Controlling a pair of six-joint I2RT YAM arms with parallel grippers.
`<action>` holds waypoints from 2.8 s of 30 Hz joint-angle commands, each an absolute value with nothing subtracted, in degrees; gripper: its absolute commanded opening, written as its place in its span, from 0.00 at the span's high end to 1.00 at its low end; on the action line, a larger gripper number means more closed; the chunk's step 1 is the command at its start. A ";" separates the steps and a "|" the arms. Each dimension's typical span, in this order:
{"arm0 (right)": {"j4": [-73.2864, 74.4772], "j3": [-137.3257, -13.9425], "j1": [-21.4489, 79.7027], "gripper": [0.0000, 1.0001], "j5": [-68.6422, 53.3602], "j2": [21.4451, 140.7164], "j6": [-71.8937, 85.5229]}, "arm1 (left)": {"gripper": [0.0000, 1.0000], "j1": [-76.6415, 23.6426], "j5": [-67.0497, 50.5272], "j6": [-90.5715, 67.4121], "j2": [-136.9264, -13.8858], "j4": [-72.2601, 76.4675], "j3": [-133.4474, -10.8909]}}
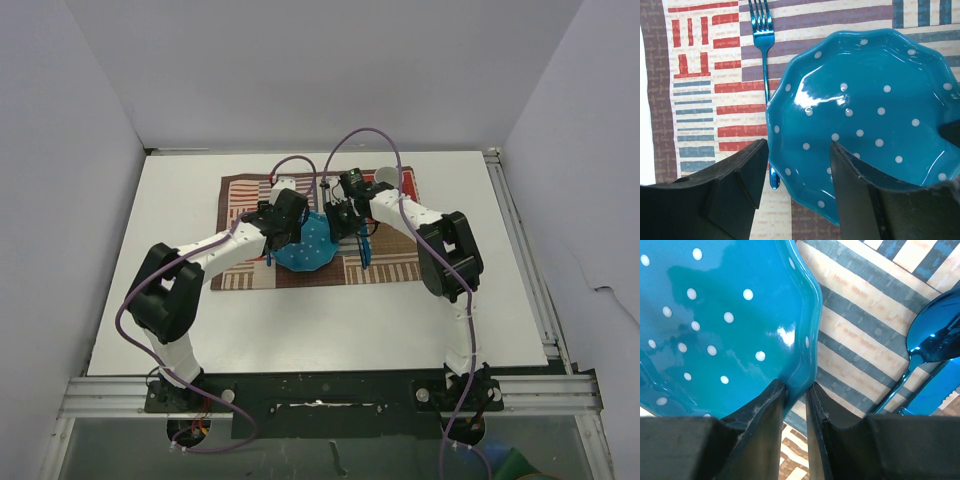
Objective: Set the dinner table for one person
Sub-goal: Adjust the knife on the napkin.
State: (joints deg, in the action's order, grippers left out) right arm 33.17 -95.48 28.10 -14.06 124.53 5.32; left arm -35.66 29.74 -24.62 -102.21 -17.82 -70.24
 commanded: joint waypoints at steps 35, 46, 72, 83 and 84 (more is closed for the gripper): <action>30.16 -105.64 24.26 0.84 -10.52 130.63 6.54 | 0.47 -36.47 29.62 -25.18 -100.18 -15.27 -68.43; 30.04 -106.68 22.32 0.84 -8.88 131.02 7.21 | 0.47 -36.40 29.54 -25.15 -100.15 -15.07 -68.20; 19.15 -82.57 28.87 0.24 -7.69 106.62 7.27 | 0.47 -38.35 37.29 -22.83 -92.27 -23.15 -73.84; 19.30 -63.37 39.52 0.30 17.03 82.16 14.71 | 0.47 -40.67 36.19 -24.46 -82.92 -25.72 -69.06; 20.20 -62.26 40.02 0.28 19.87 80.21 15.72 | 0.47 -40.81 35.59 -24.51 -81.80 -25.37 -67.67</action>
